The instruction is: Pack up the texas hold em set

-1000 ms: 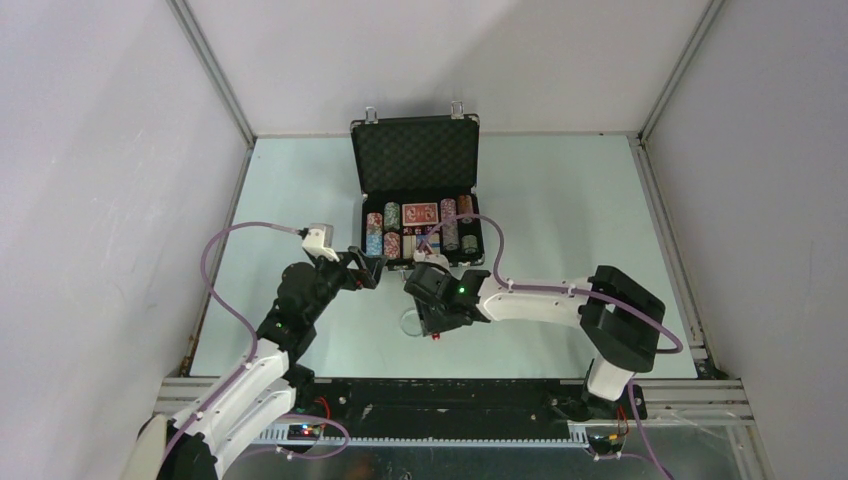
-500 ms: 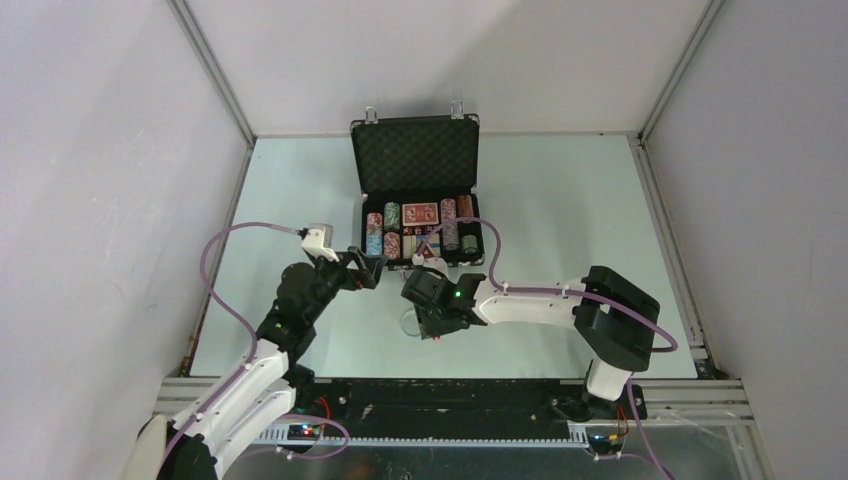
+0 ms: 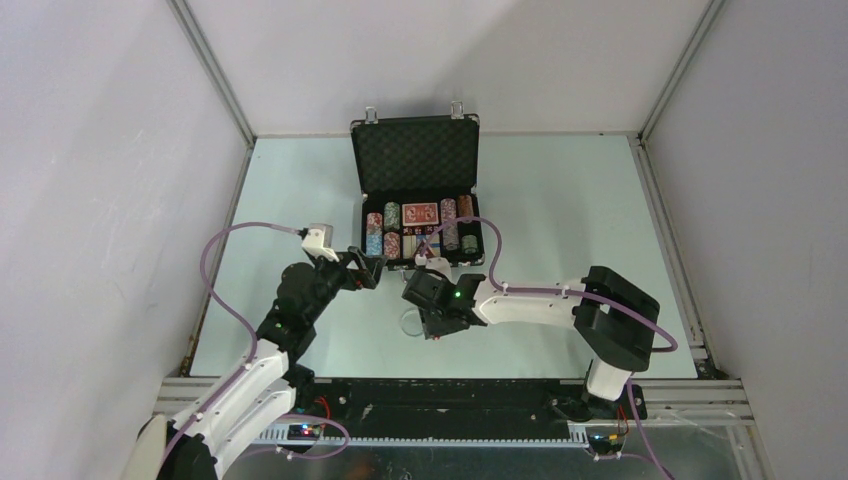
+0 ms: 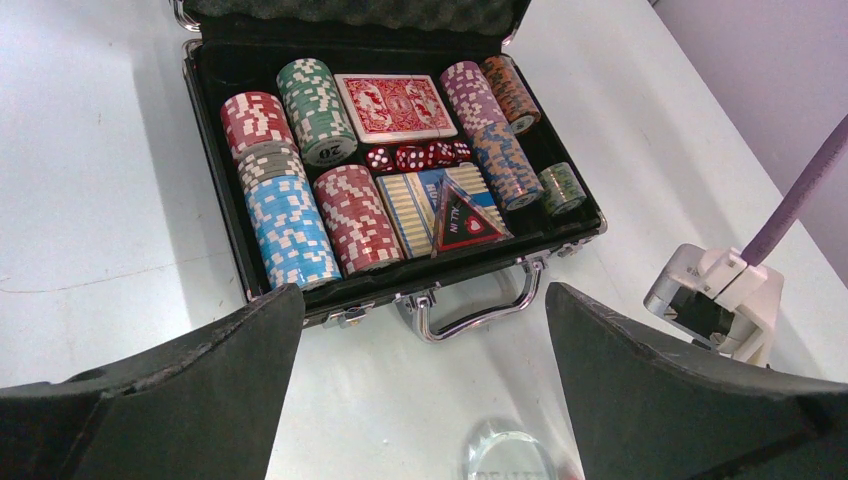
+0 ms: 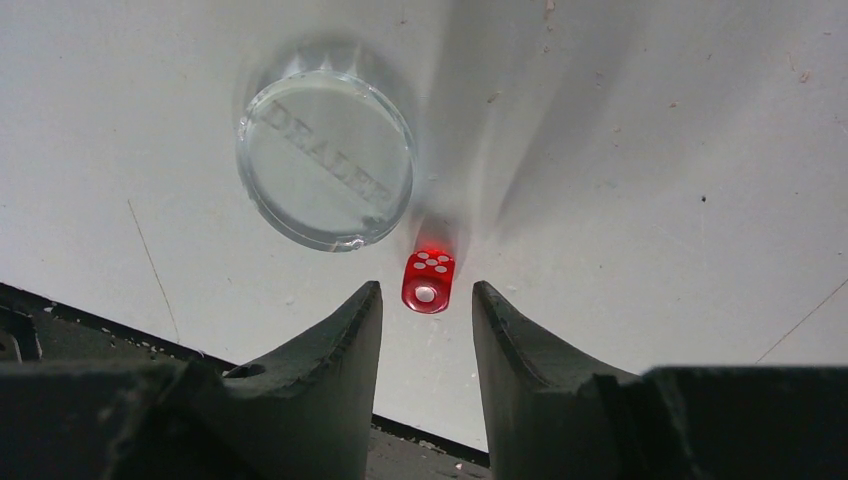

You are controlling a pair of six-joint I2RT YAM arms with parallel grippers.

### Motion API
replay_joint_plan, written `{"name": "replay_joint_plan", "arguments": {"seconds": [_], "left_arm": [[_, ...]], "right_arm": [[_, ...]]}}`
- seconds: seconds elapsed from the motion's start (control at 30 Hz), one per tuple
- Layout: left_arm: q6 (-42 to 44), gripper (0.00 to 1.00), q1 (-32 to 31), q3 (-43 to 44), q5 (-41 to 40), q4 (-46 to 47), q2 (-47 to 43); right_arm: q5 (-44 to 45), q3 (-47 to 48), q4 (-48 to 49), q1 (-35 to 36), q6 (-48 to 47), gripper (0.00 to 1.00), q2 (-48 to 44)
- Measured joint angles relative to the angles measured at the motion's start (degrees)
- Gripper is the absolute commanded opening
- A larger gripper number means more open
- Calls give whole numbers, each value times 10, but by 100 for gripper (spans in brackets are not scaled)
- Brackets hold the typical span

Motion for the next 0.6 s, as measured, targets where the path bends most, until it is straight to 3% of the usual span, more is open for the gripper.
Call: {"name": "replay_joint_plan", "arguments": {"seconds": [0.3,0.6], "left_arm": [[0,98,0,0,0,0,0],[0,98,0,0,0,0,0]], "right_arm": [[-5,0,3,2,0,37,9],[-7,0,3,2,0,25,18]]}}
